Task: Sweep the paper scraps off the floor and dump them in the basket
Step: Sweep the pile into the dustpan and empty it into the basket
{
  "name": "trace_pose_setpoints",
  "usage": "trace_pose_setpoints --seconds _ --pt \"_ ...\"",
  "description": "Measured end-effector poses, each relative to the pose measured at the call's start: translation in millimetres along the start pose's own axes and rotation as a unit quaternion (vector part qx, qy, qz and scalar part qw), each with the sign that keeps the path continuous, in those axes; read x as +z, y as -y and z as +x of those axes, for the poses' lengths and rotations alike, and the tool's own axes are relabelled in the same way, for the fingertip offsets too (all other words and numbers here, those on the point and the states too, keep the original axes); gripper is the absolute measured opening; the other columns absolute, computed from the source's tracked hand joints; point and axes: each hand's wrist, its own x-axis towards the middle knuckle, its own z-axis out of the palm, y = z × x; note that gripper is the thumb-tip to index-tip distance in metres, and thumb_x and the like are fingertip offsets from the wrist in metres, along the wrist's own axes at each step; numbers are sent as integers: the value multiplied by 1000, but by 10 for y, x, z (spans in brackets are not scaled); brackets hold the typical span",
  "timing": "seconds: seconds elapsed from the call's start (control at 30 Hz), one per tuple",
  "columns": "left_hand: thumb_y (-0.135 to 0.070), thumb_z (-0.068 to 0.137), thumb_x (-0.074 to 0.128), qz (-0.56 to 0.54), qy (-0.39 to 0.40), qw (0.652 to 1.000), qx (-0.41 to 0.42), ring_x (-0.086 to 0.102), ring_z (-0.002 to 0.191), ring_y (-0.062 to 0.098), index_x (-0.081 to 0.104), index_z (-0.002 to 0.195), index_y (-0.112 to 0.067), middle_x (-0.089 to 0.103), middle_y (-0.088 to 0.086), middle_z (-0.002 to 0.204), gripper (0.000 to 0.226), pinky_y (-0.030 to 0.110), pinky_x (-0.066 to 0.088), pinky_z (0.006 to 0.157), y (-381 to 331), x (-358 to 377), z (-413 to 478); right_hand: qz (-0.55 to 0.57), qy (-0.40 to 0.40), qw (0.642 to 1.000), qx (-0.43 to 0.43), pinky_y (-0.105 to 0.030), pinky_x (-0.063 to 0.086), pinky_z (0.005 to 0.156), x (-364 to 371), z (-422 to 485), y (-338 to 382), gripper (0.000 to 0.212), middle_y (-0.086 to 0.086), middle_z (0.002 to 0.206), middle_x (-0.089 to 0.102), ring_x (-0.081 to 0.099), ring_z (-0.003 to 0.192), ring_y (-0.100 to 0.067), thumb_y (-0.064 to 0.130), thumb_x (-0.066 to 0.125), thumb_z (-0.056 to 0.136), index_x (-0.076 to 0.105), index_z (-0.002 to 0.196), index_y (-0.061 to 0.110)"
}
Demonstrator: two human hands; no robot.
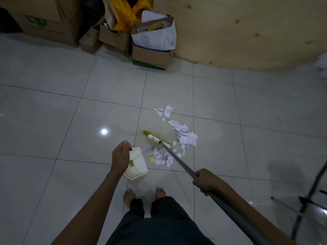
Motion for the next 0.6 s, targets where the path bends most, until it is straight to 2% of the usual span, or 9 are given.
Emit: trace_pose_setpoints --seconds 0.17,0.23,0.3,0.37,0.43,0.47,0.53,0.6 --pt "-30 84 29 7 4 1000 3 47 71 19 52 71 9 52 17 73 47 12 34 58 -59 71 93 22 -28 999 30 -26 46 44 -57 3 -197 26 -15 79 57 54 53 -19 8 46 91 52 111 -6" --pt "-31 84 29 5 7 1000 11 47 72 19 52 72 10 52 16 73 48 8 33 57 -58 70 125 29 -32 998 43 -27 47 44 -62 66 -228 26 -17 78 57 55 53 -21 4 46 91 51 112 -9" --pt "-42 77 28 3 16 1000 22 47 71 18 52 72 11 53 16 74 58 8 33 57 -57 80 146 54 -32 996 61 -28 48 45 -70 117 -213 24 -17 73 57 55 52 -22 0 46 89 51 109 -13" --pt "-48 71 26 3 29 999 30 46 71 17 52 73 11 53 17 75 64 11 34 59 -61 99 154 91 -38 992 77 -24 47 47 -74 156 -172 10 -12 67 55 53 51 -19 0 46 90 52 93 -7" --pt "-50 70 25 8 38 999 28 46 72 17 52 75 10 53 17 76 65 15 35 61 -68 116 170 138 -34 985 94 -21 42 42 -69 209 -115 18 -9 62 50 50 45 -14 0 43 92 49 75 2" --pt "-49 70 25 12 41 999 28 46 72 17 51 75 10 53 17 76 64 14 35 61 -77 117 183 186 -25 976 108 -22 40 39 -57 267 -105 20 -10 59 49 48 40 -15 -2 43 92 48 72 1" --pt "-43 73 27 24 48 998 28 46 73 18 51 75 10 53 22 77 57 11 35 60 -76 107 226 264 -8 955 136 -20 37 37 -30 334 -71 17 -10 53 48 44 35 -15 -4 42 91 48 75 0" --pt "-35 76 29 38 53 998 24 47 74 19 50 74 9 55 26 80 49 16 35 63 -58 89 273 289 10 948 137 -17 37 36 11 345 2 14 -8 50 47 41 30 -13 -3 42 91 48 78 1"
